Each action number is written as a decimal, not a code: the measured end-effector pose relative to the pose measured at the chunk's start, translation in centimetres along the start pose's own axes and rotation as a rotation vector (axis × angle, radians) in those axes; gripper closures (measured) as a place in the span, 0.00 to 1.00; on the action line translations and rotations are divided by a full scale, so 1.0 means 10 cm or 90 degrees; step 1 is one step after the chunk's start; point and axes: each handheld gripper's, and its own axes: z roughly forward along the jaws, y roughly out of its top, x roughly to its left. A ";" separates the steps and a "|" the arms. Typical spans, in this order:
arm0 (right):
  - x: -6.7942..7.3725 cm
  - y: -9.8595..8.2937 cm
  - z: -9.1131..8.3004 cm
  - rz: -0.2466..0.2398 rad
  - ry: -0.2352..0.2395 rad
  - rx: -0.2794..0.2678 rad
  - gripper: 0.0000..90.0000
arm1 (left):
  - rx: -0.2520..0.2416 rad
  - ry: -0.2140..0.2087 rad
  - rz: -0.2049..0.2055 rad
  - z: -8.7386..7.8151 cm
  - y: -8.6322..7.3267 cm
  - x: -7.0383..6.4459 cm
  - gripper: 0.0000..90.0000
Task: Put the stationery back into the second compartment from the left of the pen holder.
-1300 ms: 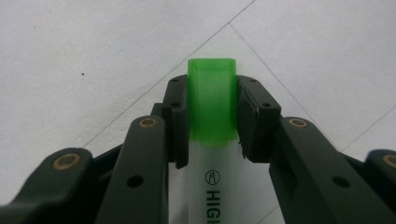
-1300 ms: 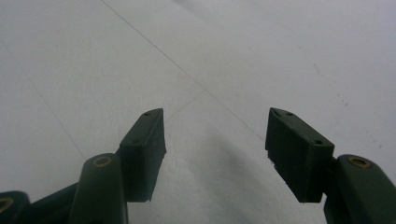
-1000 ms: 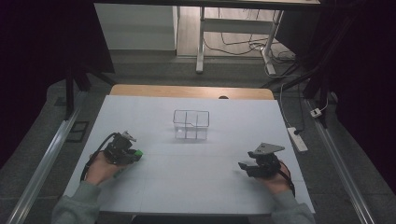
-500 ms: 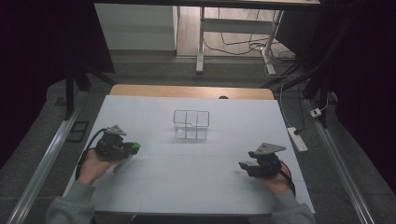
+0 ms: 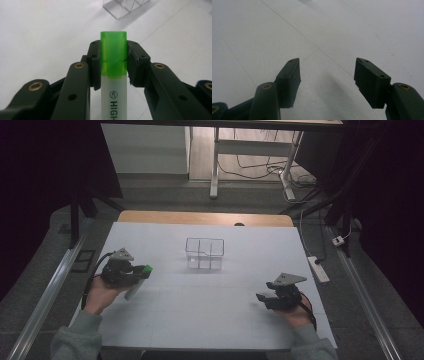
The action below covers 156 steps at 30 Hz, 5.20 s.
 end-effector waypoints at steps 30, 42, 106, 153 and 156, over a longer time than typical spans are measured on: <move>-0.03 -0.01 -0.01 0.000 -0.008 -0.003 0.41 | -0.181 -0.059 0.016 0.10 0.52 -0.10 0.74; -0.03 -0.01 -0.01 -0.001 -0.010 -0.002 0.41 | -0.200 -0.064 0.021 0.18 0.74 -0.17 0.74; -0.04 -0.03 0.02 0.003 -0.006 0.003 0.41 | -0.245 -0.110 0.029 0.79 1.58 -0.38 0.74; -0.03 -0.04 0.04 -0.002 -0.008 0.013 0.41 | -0.217 -0.089 0.019 1.33 1.69 -0.25 0.56; -0.03 -0.03 0.04 -0.002 -0.008 0.012 0.41 | -0.210 -0.096 0.015 1.29 1.66 -0.22 0.49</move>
